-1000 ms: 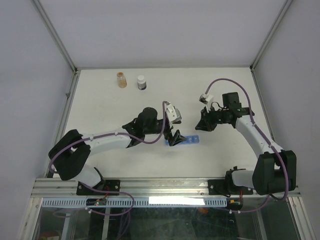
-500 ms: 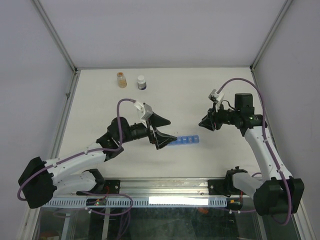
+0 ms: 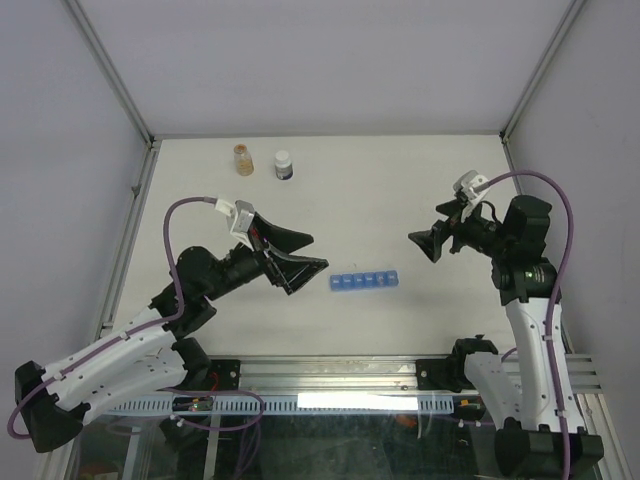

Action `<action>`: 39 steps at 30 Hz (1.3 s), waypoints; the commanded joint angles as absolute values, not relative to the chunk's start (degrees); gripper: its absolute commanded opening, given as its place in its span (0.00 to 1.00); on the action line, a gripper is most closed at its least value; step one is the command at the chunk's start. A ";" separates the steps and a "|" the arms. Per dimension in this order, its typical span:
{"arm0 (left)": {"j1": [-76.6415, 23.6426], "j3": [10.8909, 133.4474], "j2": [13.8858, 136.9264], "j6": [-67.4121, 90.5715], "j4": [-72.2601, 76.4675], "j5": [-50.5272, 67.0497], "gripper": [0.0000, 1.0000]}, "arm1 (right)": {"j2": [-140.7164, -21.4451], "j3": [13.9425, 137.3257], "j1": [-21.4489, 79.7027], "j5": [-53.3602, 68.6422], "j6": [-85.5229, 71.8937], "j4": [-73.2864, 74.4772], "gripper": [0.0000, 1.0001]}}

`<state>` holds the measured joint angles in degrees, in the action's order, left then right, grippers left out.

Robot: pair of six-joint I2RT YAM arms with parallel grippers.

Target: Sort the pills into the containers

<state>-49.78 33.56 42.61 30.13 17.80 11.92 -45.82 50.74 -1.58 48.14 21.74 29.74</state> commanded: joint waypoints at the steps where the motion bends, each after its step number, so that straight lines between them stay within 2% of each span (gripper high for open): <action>1: -49.33 39.21 41.93 32.52 12.39 9.29 0.99 | -41.81 51.63 -2.37 39.11 12.10 20.09 0.99; 9: -49.31 47.90 42.12 28.97 5.73 7.20 0.99 | -43.50 62.29 -2.37 30.27 7.40 23.20 0.99; 24: -49.31 62.03 43.06 19.00 -2.27 6.51 0.99 | -47.75 79.51 -2.37 36.36 4.16 33.42 0.99; 39: -49.39 65.53 42.55 13.64 -4.21 6.43 0.99 | -51.88 91.14 -3.46 34.65 -1.35 37.37 0.99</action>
<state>-49.78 62.74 43.09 16.47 -3.99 7.35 -51.13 87.31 -2.59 34.98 0.82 36.88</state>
